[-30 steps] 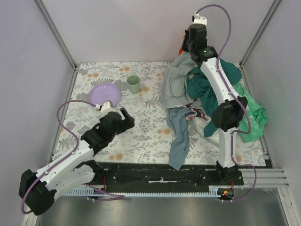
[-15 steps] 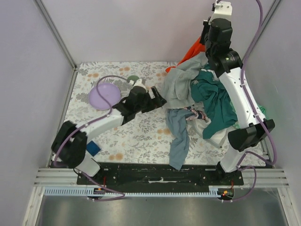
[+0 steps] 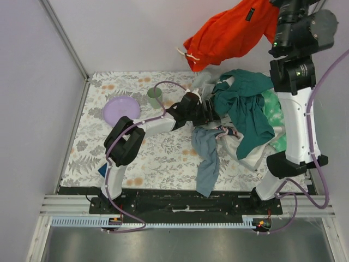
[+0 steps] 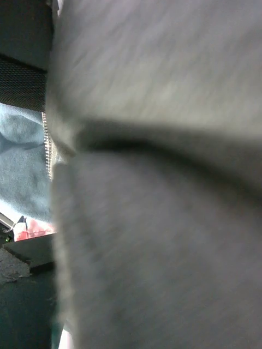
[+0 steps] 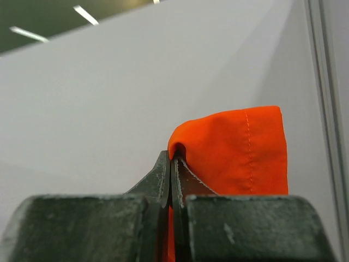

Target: Pick out a specific cloth from the pile

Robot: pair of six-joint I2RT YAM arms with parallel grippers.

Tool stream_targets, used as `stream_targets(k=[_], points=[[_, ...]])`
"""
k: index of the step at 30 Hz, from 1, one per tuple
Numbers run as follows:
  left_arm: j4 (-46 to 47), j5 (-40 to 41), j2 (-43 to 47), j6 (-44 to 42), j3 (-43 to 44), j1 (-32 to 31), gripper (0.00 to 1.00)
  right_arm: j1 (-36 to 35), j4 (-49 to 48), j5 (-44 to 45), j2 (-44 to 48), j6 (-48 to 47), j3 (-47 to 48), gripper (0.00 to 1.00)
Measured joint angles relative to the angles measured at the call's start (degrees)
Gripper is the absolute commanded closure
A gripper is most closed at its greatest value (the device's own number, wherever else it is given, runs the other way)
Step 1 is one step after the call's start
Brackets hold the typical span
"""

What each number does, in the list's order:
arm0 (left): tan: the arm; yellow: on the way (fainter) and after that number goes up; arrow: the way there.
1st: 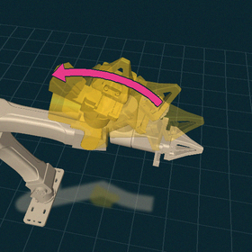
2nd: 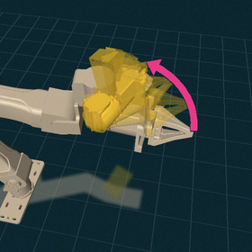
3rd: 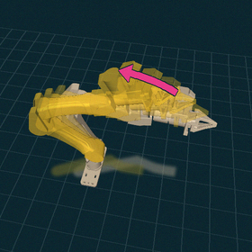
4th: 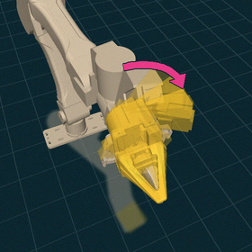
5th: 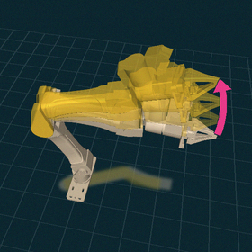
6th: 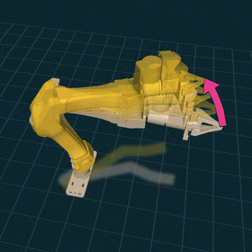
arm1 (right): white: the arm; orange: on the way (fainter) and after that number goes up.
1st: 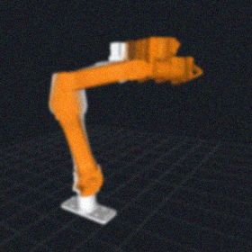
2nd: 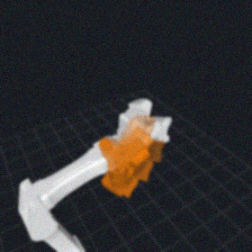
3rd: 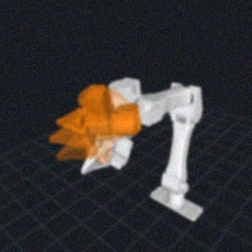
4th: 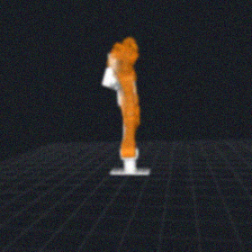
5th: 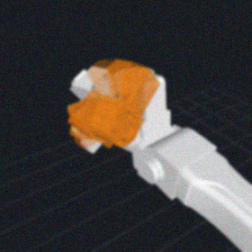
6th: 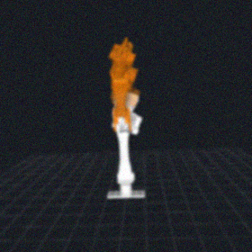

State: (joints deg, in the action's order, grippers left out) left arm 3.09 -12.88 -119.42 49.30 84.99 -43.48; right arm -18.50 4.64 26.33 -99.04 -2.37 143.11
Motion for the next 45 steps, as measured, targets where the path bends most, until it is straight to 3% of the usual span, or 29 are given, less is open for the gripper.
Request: stream_targets(k=[5,15,19,23,28,33,39,45], points=[[-1.0,0.0,0.0,-0.3,1.1,-0.3,0.19,0.0,-6.0,-6.4,6.2,7.3,-3.2,1.00],[-3.6,0.7,3.4,-2.4,-2.0,-0.9,0.16,0.0,-3.4,-29.8,9.3,28.7,-0.7,1.00],[-6.8,2.0,14.7,-4.1,-11.3,-1.4,0.13,0.0,-0.3,-37.2,9.1,35.1,-1.8,1.00],[-10.1,8.0,33.6,-5.3,-23.6,-1.8,0.06,-3.9,3.1,-42.5,7.7,37.9,-1.9,1.00],[-22.7,23.0,52.8,-4.3,-29.6,-1.9,0.06,-20.5,9.0,-44.3,4.8,32.4,-3.1,1.00],[-40.8,39.5,68.8,1.2,-30.4,-1.9,0.04,-29.4,8.9,-43.0,4.5,26.0,-12.4,1.00],[-55.6,51.6,85.7,5.8,-31.5,-1.9,0.03,-33.7,3.6,-39.1,4.9,24.0,-27.9,1.00],[-62.4,55.5,89.7,7.5,-32.3,-1.9,0.03,-34.9,-1.6,-31.6,5.6,22.7,-46.1,1.00]])
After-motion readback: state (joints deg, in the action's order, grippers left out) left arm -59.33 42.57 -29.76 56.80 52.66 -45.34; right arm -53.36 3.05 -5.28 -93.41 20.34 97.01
